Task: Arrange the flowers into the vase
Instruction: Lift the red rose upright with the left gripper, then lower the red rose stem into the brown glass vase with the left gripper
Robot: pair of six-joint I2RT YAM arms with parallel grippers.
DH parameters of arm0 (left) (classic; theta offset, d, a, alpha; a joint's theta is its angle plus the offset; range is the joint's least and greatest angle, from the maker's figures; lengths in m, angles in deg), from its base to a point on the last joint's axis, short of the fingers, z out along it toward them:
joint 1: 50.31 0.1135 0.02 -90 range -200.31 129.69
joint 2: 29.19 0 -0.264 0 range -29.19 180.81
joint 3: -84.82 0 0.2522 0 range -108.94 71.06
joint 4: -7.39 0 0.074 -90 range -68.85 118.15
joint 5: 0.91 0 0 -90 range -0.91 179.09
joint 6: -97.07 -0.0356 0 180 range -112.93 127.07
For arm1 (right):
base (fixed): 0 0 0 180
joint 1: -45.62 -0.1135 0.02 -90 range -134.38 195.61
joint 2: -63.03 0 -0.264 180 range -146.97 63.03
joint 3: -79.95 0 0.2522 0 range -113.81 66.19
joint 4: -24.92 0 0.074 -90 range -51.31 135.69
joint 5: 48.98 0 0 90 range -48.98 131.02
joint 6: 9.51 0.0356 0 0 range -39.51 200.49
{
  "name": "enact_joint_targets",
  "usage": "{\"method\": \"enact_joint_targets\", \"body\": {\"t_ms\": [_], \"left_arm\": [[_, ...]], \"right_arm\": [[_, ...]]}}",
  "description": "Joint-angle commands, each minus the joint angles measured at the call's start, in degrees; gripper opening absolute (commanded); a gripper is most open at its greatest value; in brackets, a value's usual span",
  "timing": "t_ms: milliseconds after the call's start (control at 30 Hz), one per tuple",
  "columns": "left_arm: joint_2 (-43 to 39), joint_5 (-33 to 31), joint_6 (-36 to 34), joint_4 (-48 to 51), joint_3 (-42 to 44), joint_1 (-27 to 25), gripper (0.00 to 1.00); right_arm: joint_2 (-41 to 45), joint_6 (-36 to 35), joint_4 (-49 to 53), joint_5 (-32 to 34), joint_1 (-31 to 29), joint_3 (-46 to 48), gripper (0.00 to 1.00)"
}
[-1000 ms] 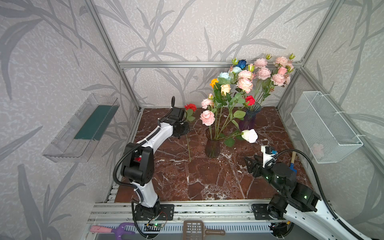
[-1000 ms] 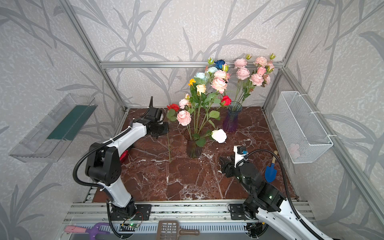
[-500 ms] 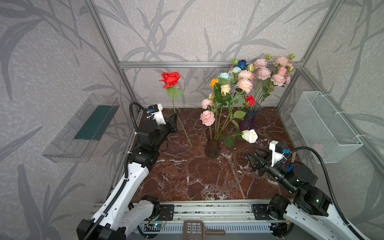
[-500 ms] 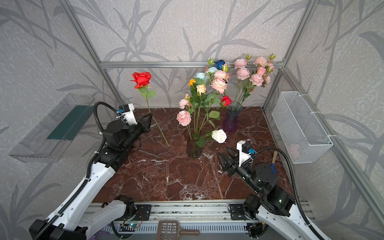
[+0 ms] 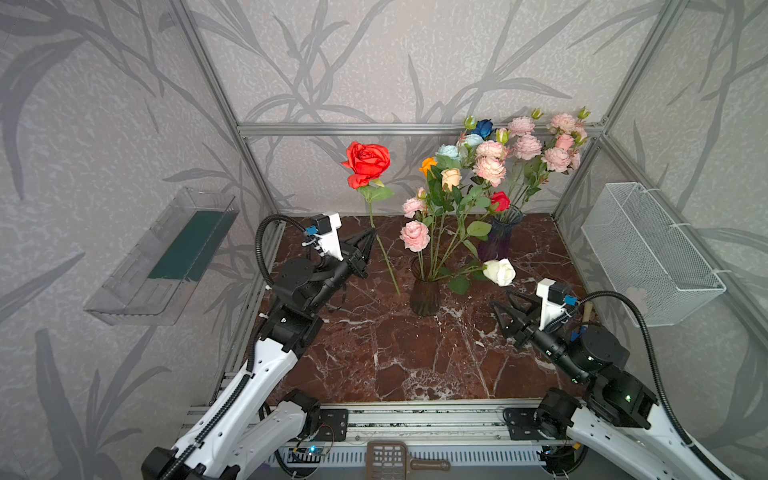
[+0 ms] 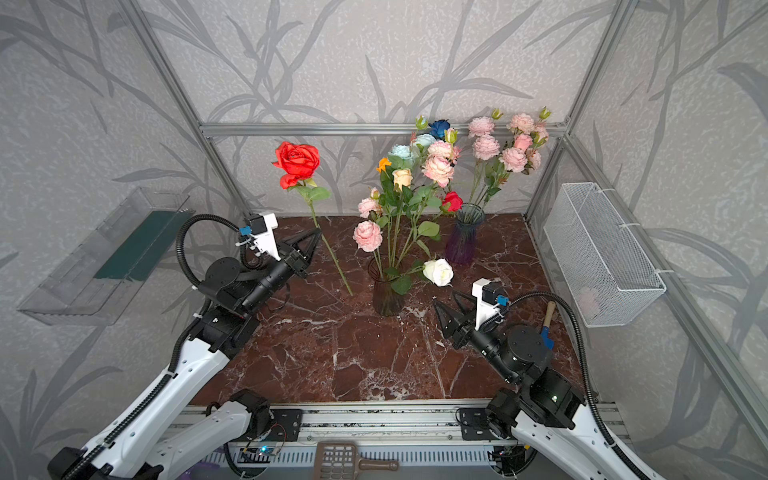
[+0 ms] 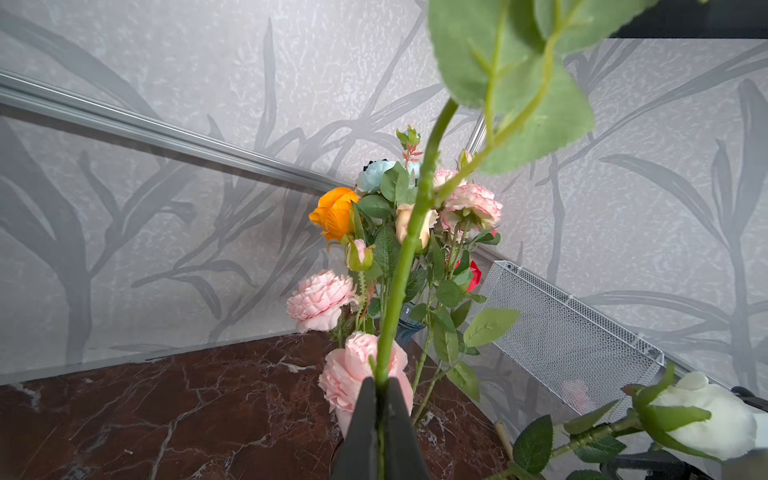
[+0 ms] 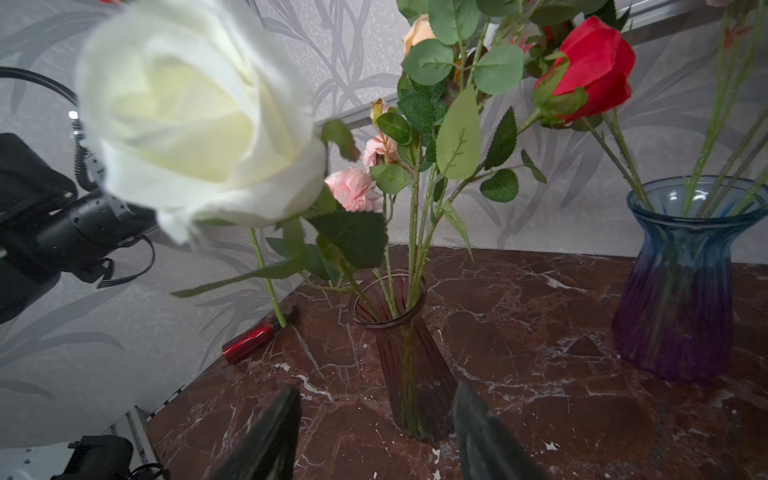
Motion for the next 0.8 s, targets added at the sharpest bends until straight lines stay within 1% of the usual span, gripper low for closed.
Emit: {"method": "enact_joint_targets", "body": {"t_ms": [0,100,200,367,533,667,767], "left_arm": [[-0.24,0.32,-2.11,-1.61,-0.98,-1.57,0.0],[0.64,-0.22,-4.03,0.19,-3.75,-3.31,0.0],[1.98,-0.4,-5.58,2.21,-7.47,-4.84,0.0],[6.1,-1.48,-8.2,2.22,-13.0,-7.79,0.0],[12.35,-4.0,-12.23,-0.41,-17.19,-11.77,0.0],[17.21,-7.53,-15.75,-3.81,-18.41,-13.1,0.0],[20.6,-8.63,-17.24,-6.01,-18.84,-13.43,0.0]], "right_arm": [[-0.7,0.85,4.5,7.47,0.08,0.96,0.61],[-0.28,1.12,6.02,8.61,0.08,1.99,0.63],[0.34,0.91,5.66,8.85,0.08,2.74,0.64],[0.1,0.44,3.45,9.31,0.08,3.65,0.65],[-0.44,0.11,1.51,9.36,0.09,4.33,0.65],[0.74,-0.58,2.4,9.82,0.14,4.13,0.65],[2.61,-0.81,3.53,10.46,0.17,4.32,0.66]]}}
